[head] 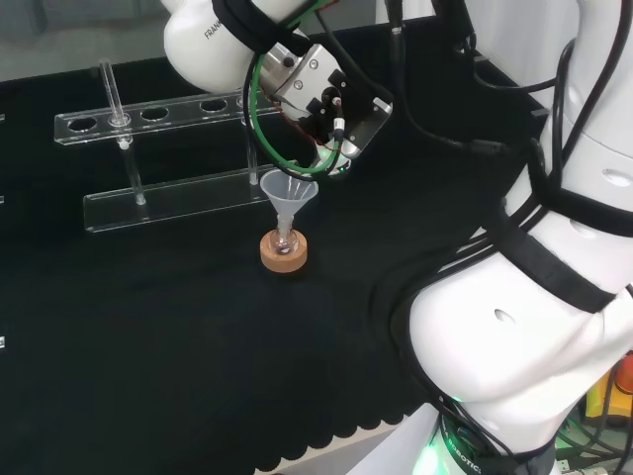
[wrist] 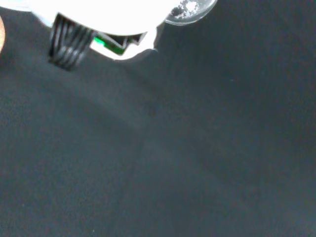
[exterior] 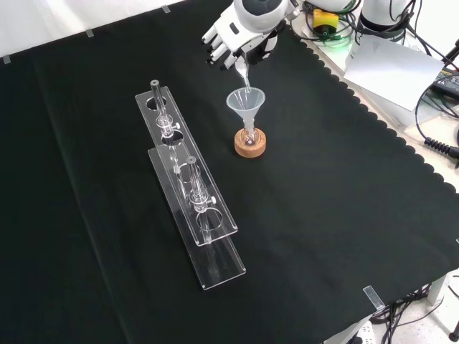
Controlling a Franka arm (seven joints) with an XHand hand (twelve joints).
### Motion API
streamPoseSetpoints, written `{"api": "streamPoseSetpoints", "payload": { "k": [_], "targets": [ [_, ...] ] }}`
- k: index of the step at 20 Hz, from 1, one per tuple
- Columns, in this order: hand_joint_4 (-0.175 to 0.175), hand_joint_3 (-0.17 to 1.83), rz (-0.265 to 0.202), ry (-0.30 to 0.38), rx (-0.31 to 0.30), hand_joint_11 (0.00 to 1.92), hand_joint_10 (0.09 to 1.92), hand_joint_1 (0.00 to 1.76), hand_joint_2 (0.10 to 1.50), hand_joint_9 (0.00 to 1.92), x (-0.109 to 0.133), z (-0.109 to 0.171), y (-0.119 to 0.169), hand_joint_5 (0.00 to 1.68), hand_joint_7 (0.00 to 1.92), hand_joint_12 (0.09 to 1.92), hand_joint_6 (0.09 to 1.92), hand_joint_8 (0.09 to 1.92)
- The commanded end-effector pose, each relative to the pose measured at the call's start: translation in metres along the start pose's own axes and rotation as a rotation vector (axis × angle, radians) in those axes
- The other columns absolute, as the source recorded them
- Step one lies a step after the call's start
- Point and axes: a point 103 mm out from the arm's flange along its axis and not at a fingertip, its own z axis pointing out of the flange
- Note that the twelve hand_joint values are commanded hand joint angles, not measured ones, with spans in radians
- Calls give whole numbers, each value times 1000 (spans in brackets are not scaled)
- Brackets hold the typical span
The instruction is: Pour all the NaCl from the weighing funnel into the round-bottom flask.
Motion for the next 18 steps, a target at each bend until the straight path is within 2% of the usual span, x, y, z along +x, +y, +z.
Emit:
{"api": "streamPoseSetpoints", "payload": {
  "k": [1, 6, 7, 9, 12, 15, 16, 18],
  "targets": [
    [175, 768, -4, 4, -3, 659, 402, 1130, 593, 929, -1, 2, 0, 1276, 544, 1169, 722, 603],
    [175, 769, 3, -23, 2, 658, 401, 1130, 594, 928, -1, -1, 0, 1274, 544, 1168, 726, 603],
    [175, 769, 6, -7, 3, 658, 401, 1130, 594, 928, -18, 15, 2, 1273, 544, 1168, 726, 603],
    [175, 769, -1, -9, -1, 658, 401, 1129, 594, 928, -28, 23, 3, 1273, 544, 1168, 728, 603],
    [175, 770, 2, -33, 0, 658, 400, 1129, 594, 928, -22, 18, 3, 1271, 544, 1168, 731, 603],
    [175, 770, -2, -54, -5, 657, 400, 1129, 595, 928, -5, 1, 1, 1270, 544, 1168, 733, 603],
    [175, 770, -9, -33, -11, 657, 400, 1129, 595, 928, -20, 15, 3, 1269, 544, 1168, 734, 603],
    [175, 770, -7, -33, -9, 657, 400, 1128, 595, 928, -24, 18, 4, 1268, 544, 1168, 736, 603]
  ]
}}
